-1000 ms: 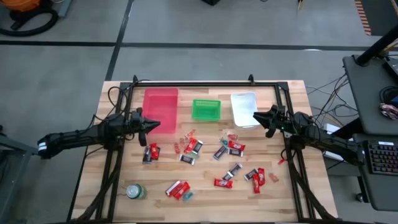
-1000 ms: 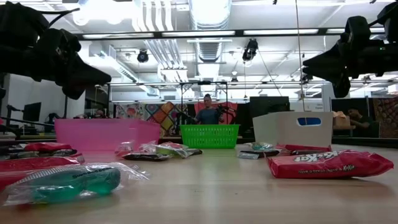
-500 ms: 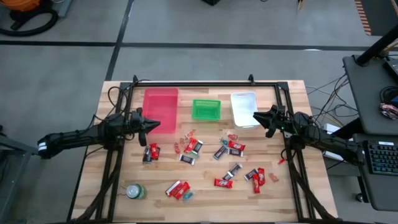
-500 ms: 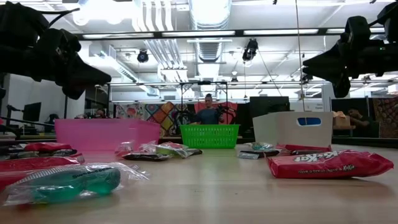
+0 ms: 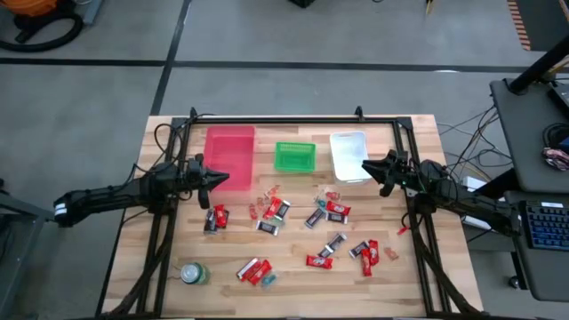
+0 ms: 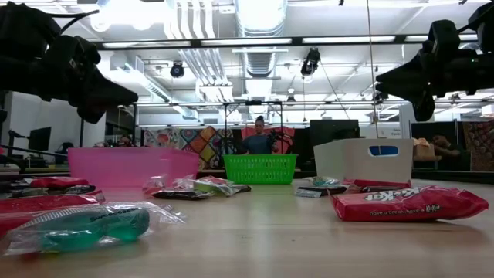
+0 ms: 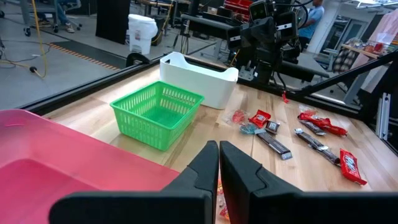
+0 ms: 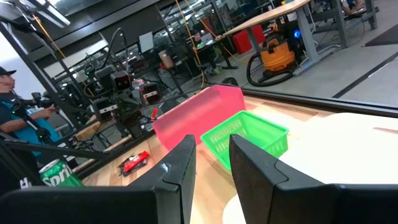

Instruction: Sort candy

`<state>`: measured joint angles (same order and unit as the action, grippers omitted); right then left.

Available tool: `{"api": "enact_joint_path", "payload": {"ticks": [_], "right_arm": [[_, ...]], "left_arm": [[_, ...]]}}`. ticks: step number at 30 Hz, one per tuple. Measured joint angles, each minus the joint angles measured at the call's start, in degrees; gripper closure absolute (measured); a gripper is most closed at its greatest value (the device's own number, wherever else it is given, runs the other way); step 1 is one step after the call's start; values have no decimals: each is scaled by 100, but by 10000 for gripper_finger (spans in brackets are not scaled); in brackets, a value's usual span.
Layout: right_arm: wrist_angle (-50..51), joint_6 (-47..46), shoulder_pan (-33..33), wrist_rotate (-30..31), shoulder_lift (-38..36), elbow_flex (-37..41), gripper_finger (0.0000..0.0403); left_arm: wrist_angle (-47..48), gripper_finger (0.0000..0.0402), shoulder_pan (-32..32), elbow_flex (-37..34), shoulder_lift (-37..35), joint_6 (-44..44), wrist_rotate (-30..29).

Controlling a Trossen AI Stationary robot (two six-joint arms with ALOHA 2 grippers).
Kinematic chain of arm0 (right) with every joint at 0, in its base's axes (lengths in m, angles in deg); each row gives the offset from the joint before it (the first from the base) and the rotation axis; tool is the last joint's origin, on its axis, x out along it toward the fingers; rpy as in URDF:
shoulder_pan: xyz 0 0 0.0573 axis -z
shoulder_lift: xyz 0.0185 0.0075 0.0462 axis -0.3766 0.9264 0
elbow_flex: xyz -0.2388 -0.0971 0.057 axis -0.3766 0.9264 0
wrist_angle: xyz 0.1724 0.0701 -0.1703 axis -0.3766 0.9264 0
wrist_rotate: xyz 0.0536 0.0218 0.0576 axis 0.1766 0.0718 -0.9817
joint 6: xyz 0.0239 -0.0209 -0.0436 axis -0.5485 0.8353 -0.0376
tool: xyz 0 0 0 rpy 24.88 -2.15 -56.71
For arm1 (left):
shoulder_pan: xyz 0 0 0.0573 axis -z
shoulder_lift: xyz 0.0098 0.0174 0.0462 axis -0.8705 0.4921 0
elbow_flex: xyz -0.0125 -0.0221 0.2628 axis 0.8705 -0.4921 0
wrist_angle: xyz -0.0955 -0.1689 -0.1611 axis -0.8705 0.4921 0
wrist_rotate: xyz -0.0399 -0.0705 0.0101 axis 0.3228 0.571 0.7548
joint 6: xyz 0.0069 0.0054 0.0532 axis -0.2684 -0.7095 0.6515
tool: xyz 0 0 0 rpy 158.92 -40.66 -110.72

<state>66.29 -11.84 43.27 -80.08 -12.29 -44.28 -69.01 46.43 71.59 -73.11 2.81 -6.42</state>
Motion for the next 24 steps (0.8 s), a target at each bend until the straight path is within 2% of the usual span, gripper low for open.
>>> {"api": "enact_joint_path", "payload": {"ticks": [11, 12, 14, 16, 18, 21, 24], "right_arm": [[-18, -11, 1, -7, 1, -1, 312], [-23, -83, 0, -12, 1, 0, 312], [-27, -372, 0, -14, 0, -1, 312], [-46, -718, 0, -14, 2, -2, 312], [-85, -1061, 2, 24, 0, 0, 312], [-117, -1688, 2, 301, 2, 0, 312], [-150, -1664, 2, 321, 2, 0, 312]], "left_arm": [[-23, 402, 0, 0, 2, -71, -2], [-93, 402, 0, 0, 2, -304, 1], [-319, 402, 4, 0, 2, -1432, 26], [-610, 402, 4, -1, 13, -2145, -290], [-962, 402, 2, -2, 33, -2400, -473], [-1954, 402, 40, -19, 104, -2346, -124], [-2981, 402, 100, -24, 281, -1968, 442]]}}
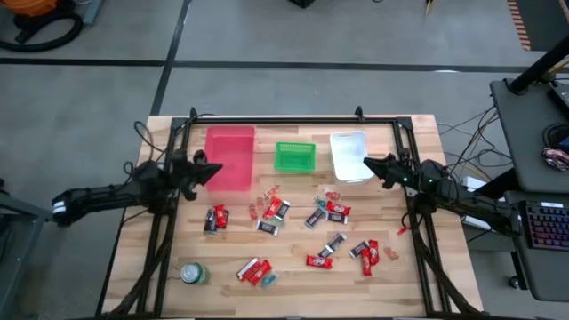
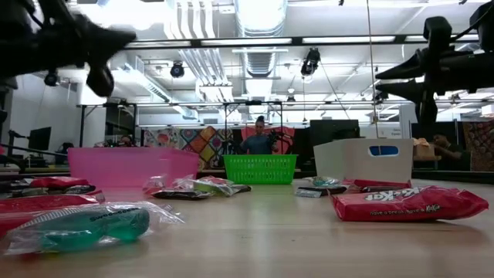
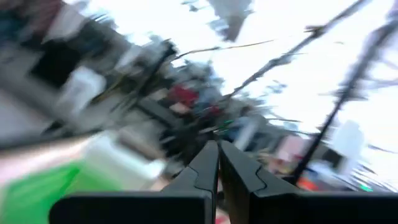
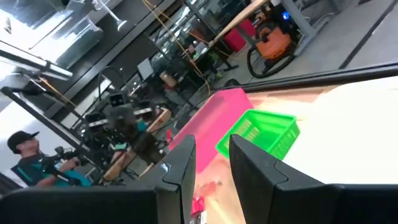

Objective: Sort candy
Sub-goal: Put the red chocolate bar into the pink bin

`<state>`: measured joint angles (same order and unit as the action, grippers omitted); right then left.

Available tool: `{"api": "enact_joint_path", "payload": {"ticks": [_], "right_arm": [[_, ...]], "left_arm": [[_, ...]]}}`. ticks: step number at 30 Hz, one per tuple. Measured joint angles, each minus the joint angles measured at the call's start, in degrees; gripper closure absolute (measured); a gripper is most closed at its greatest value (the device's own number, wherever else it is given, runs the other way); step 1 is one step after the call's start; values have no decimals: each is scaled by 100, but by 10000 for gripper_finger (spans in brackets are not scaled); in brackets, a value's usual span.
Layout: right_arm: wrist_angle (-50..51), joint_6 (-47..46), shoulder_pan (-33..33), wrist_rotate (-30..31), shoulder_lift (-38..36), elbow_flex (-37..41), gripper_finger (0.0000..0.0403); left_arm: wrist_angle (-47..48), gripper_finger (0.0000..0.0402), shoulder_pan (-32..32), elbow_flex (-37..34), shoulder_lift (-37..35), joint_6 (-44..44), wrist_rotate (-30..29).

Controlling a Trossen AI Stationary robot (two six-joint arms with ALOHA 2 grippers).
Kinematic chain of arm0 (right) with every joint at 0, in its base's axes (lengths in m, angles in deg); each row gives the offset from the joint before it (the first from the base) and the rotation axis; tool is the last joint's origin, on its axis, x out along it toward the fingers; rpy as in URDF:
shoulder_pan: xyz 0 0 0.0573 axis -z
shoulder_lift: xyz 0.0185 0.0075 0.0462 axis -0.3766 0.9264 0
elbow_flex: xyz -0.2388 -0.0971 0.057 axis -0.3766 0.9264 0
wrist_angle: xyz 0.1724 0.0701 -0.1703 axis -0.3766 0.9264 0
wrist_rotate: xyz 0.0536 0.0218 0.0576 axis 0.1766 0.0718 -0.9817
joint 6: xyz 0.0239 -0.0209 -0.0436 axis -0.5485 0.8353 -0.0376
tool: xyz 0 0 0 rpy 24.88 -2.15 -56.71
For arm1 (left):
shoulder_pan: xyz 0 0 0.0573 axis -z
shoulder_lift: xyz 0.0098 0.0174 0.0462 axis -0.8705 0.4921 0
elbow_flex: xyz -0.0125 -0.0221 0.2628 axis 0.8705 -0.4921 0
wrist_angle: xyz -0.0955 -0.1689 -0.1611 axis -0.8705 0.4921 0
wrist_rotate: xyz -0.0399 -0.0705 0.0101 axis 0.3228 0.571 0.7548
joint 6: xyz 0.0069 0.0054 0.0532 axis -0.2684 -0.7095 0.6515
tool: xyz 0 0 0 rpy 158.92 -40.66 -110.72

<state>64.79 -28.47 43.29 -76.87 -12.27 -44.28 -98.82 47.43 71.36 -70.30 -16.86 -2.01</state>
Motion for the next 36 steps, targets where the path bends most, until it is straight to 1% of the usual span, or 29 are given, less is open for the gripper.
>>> {"api": "enact_joint_path", "payload": {"ticks": [3, 8, 11, 14, 16, 19, 21, 23, 25, 26, 28, 30, 32, 36], "right_arm": [[-205, 179, -16, -143, 8, 0, 312], [-1305, 646, -17, -709, 182, -7, 312], [-1232, 797, -15, -774, 337, -109, 312], [-1276, 796, -15, -774, 556, -274, 312], [-1282, 808, -14, -774, 761, -421, 312], [-1093, 986, -13, -769, 1156, -661, 312], [-726, 1217, -15, -671, 1410, -861, 312], [-248, 1363, -13, -538, 1678, -1068, 312], [213, 1370, -13, -322, 1912, -1234, 312], [374, 1371, -13, -173, 2031, -1327, 312], [627, 1367, -13, 115, 2234, -1472, 312], [757, 1341, -13, 282, 2404, -1580, 312], [768, 1332, -13, 280, 2587, -1687, 312], [799, 1321, -13, 280, 2883, -1859, 312]], "left_arm": [[-635, 402, 55, 72, 243, 371, 167], [-709, 402, 113, 439, 757, 419, 216], [-693, 402, 106, 702, 1077, 425, 191], [-632, 402, 106, 1003, 1395, -27, 194], [-356, 402, 130, 1259, 1726, -233, 207], [511, 402, 133, 1589, 2252, -497, 206], [1379, 402, 133, 1870, 2575, -836, 209], [2552, 402, 142, 2201, 2850, -1116, 365], [3961, 402, 209, 2531, 3109, -1316, 511], [4605, 402, 277, 2677, 3230, -1442, 479], [5574, 402, 446, 2917, 3458, -1704, 231], [6216, 402, 588, 3102, 3656, -1910, 100], [6714, 402, 684, 3262, 3824, -2165, 133], [7217, 402, 920, 3514, 4053, -3039, 323]]}}
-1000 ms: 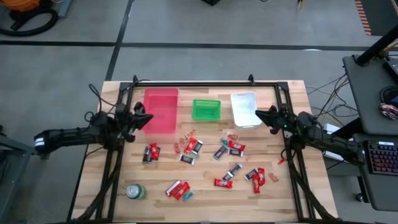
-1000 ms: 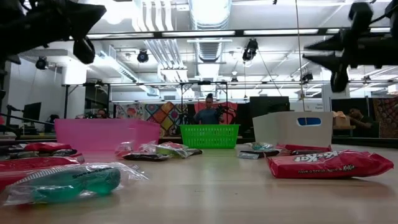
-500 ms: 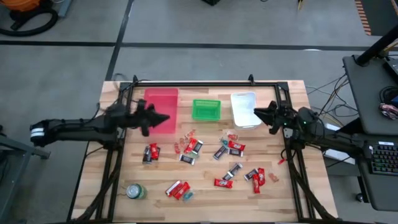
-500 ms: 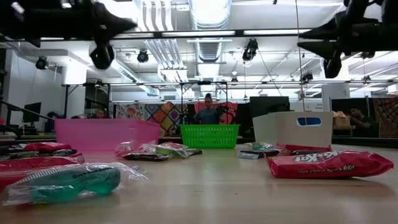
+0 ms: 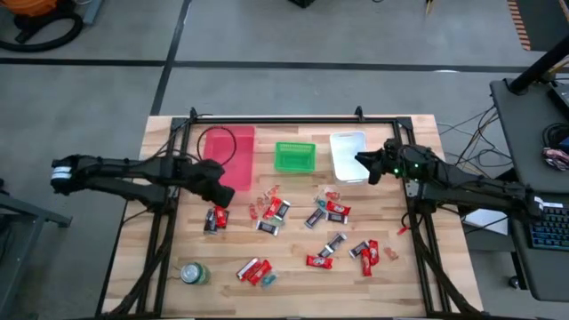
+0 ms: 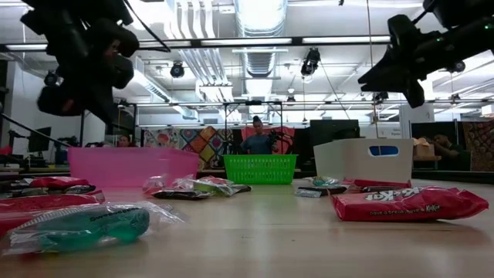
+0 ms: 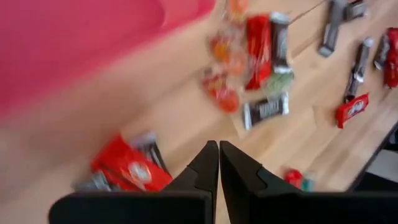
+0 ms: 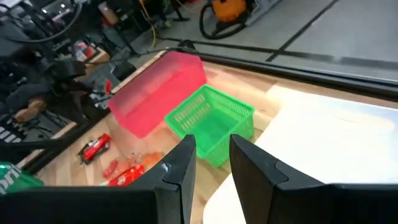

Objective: Sort candy
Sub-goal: Put the red chocolate bar into the pink bin

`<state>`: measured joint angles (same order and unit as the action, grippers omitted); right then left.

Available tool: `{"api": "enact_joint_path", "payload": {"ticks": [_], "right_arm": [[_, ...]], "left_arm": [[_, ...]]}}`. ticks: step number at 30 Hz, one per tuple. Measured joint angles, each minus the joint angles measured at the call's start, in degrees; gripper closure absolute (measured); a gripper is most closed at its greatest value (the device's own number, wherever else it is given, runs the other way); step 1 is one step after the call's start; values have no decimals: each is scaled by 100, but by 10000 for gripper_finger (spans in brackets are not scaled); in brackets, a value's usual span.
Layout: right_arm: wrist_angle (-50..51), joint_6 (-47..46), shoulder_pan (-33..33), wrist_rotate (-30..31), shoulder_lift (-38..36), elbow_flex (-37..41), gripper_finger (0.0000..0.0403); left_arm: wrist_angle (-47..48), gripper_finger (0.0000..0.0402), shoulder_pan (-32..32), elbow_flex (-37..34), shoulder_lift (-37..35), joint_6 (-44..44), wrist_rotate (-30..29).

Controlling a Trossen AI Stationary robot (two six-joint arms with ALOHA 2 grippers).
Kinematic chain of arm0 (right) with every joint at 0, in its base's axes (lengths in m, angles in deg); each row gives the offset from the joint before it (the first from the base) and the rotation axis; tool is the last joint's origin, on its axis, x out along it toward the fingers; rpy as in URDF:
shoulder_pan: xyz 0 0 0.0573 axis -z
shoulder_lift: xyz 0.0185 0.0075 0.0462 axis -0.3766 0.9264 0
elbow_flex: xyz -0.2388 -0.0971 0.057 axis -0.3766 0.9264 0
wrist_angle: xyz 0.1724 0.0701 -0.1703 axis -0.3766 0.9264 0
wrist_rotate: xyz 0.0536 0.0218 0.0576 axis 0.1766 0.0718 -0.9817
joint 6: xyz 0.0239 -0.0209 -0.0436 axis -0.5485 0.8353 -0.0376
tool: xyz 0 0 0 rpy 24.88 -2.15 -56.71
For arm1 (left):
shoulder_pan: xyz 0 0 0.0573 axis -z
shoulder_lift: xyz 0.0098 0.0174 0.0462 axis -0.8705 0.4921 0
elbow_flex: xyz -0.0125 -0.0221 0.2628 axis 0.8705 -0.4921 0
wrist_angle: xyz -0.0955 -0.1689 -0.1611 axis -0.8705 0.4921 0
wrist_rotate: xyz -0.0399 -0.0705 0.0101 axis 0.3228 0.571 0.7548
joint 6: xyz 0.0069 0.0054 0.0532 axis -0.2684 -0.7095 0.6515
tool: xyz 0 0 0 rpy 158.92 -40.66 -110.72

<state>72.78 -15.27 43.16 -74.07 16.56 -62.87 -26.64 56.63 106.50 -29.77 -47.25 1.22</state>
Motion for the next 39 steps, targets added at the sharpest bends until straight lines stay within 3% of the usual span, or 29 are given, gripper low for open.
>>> {"api": "enact_joint_path", "payload": {"ticks": [5, 12, 19, 31, 35, 39], "right_arm": [[17, -4, 0, 2, 299, -166, 312], [150, 120, 0, 4, 601, -296, 312], [160, 109, -2, -201, 749, -312, 312], [153, -167, -11, -247, 750, -520, 312], [165, -61, -13, -256, 750, -575, 312], [179, -55, -15, -367, 750, -637, 312]], "left_arm": [[66, 402, 477, 328, 232, -964, 82], [667, 402, 1147, 549, 912, -1340, -568], [1775, 402, 1518, 647, 1689, -1207, -476], [1725, 400, 1797, 1034, 2309, -869, -990], [1475, 375, 1797, 1034, 2539, -976, -991], [1333, 325, 1811, 1034, 2772, -1064, -890]]}}
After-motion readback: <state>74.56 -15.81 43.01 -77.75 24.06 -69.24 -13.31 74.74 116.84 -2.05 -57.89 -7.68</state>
